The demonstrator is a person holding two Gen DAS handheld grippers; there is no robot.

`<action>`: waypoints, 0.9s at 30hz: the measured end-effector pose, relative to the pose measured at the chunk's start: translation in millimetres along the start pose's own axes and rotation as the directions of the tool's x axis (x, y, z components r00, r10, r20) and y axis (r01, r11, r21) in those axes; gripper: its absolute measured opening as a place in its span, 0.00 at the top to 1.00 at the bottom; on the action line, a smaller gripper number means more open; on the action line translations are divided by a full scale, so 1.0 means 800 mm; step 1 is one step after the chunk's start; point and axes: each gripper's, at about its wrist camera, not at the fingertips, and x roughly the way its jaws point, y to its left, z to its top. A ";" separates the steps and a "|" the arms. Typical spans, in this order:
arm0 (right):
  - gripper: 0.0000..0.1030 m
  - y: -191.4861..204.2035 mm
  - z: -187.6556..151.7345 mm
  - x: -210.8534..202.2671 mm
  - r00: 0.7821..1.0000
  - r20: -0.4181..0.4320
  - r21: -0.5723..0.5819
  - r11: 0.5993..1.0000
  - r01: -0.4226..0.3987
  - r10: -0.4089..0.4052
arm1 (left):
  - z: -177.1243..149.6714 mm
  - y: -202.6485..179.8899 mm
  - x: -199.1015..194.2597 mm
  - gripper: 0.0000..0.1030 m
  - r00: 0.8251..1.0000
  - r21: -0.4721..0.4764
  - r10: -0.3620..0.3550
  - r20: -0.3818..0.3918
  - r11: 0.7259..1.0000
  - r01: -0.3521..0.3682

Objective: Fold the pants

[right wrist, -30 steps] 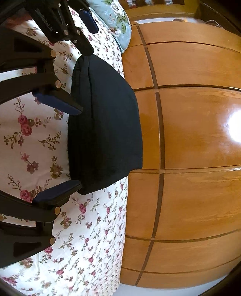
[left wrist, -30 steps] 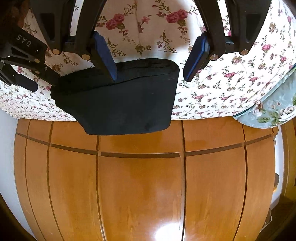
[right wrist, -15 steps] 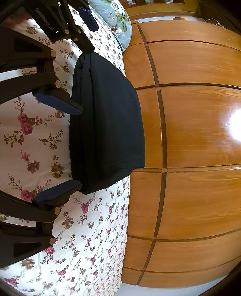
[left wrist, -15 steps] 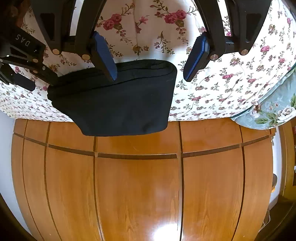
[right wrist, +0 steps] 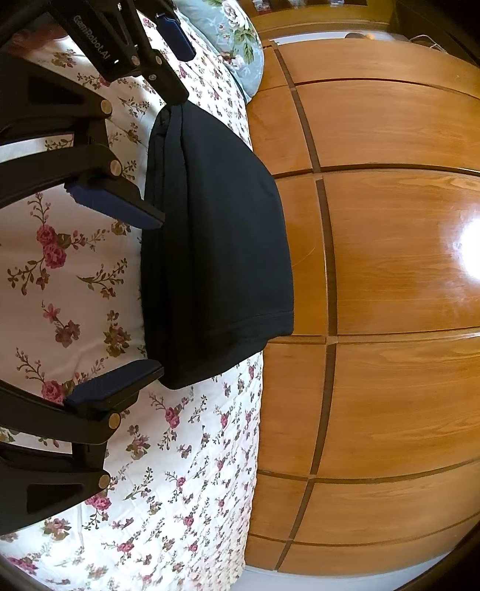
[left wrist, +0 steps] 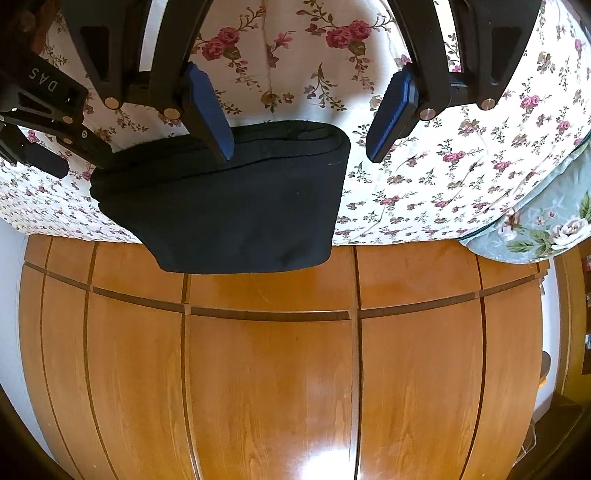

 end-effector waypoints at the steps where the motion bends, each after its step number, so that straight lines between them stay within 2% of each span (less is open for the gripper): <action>1: 0.29 0.000 0.000 0.000 1.000 0.001 0.001 1.000 0.001 -0.001 | 0.000 0.000 0.000 0.27 1.000 0.000 0.001 0.000 1.000 -0.001; 27: 0.29 -0.004 0.000 0.004 1.000 -0.008 0.007 1.000 -0.005 0.005 | 0.000 0.004 0.004 0.27 1.000 -0.015 0.007 -0.014 1.000 -0.007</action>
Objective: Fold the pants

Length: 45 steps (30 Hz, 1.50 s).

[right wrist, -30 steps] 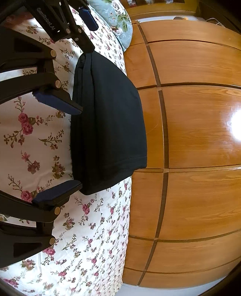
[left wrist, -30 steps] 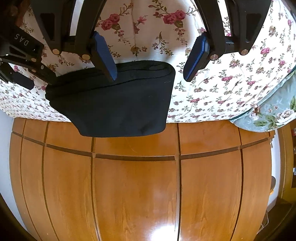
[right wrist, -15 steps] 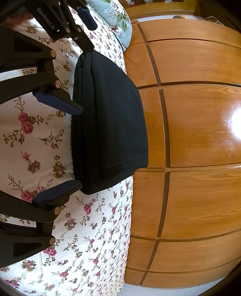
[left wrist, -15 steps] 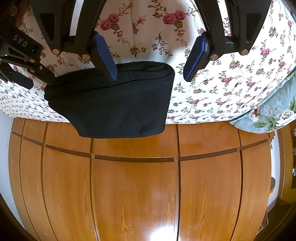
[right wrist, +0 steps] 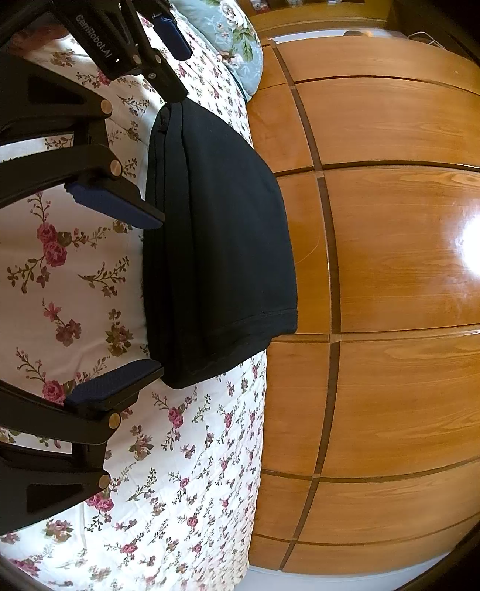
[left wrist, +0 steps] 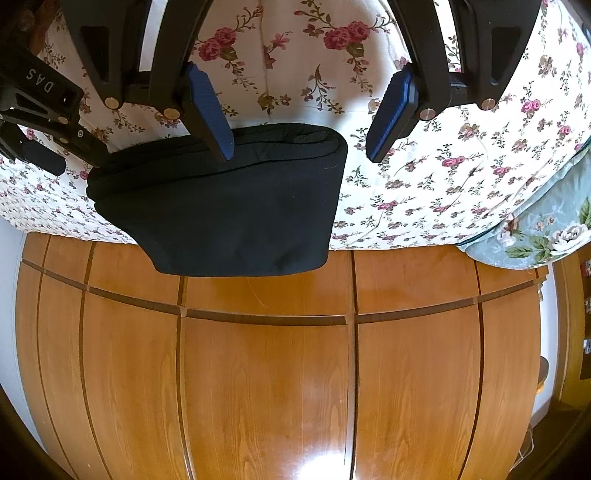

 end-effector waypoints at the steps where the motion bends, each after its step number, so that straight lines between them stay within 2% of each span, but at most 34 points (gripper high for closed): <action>1: 0.29 0.000 0.000 0.000 1.000 -0.001 -0.001 1.000 -0.001 0.001 | 0.000 0.000 0.000 0.27 1.000 0.000 0.000 0.000 1.000 0.000; 45: 0.29 -0.004 -0.001 0.005 1.000 -0.018 0.007 1.000 -0.007 0.008 | -0.002 0.004 0.005 0.27 1.000 -0.008 0.007 -0.025 1.000 -0.007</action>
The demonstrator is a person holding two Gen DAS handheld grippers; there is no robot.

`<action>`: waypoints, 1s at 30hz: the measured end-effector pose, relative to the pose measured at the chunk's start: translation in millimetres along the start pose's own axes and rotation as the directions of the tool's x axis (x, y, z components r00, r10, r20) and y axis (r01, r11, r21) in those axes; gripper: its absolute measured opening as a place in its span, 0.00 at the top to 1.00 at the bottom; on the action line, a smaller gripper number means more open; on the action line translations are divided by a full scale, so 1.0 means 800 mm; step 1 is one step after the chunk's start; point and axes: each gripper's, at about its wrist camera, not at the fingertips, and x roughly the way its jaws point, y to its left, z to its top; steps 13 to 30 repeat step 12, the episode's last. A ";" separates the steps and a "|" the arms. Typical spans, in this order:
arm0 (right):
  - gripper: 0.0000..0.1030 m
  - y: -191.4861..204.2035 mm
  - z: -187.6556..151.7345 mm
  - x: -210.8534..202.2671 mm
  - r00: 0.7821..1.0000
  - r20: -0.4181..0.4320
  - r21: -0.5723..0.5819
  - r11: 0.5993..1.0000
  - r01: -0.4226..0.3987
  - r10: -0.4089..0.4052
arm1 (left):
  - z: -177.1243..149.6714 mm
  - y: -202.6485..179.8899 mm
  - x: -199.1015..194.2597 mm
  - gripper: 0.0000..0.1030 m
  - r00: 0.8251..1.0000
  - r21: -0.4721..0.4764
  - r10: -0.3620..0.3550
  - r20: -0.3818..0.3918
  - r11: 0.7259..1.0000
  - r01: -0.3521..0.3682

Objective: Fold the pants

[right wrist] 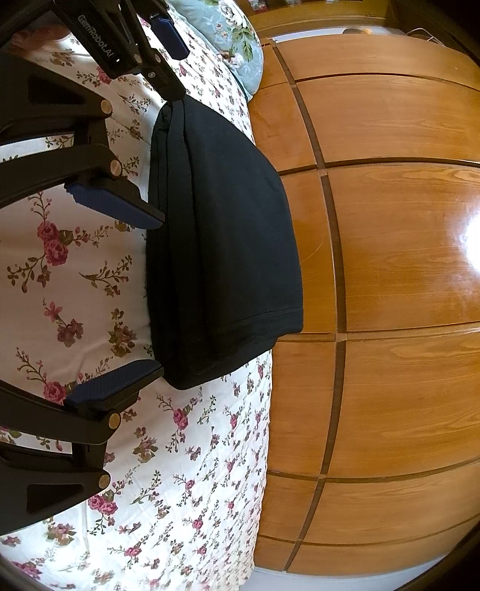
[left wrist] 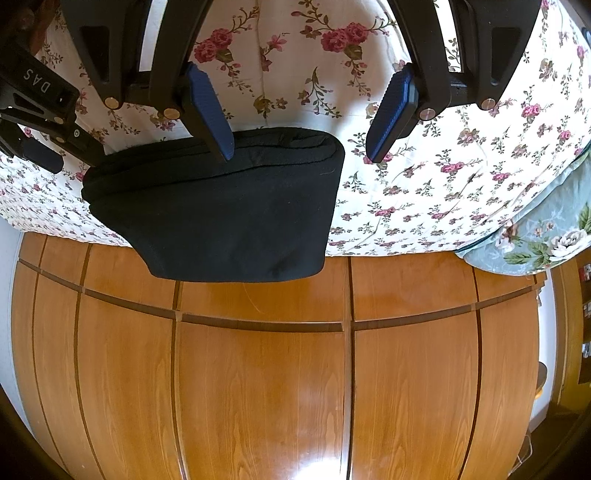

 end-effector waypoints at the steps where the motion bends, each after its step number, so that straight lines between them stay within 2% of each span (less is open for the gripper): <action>1: 0.29 0.000 0.000 0.000 1.000 0.000 0.000 1.000 0.001 -0.001 | 0.000 0.000 0.000 0.27 1.000 0.000 0.000 -0.002 1.000 0.000; 12: 0.29 0.004 0.000 0.003 1.000 -0.019 -0.008 1.000 -0.009 0.008 | 0.000 0.002 0.006 0.27 0.999 0.002 0.005 -0.036 1.000 -0.005; 30: 0.29 0.004 0.000 0.003 1.000 -0.019 -0.008 1.000 -0.009 0.008 | 0.000 0.002 0.006 0.27 0.999 0.002 0.005 -0.036 1.000 -0.005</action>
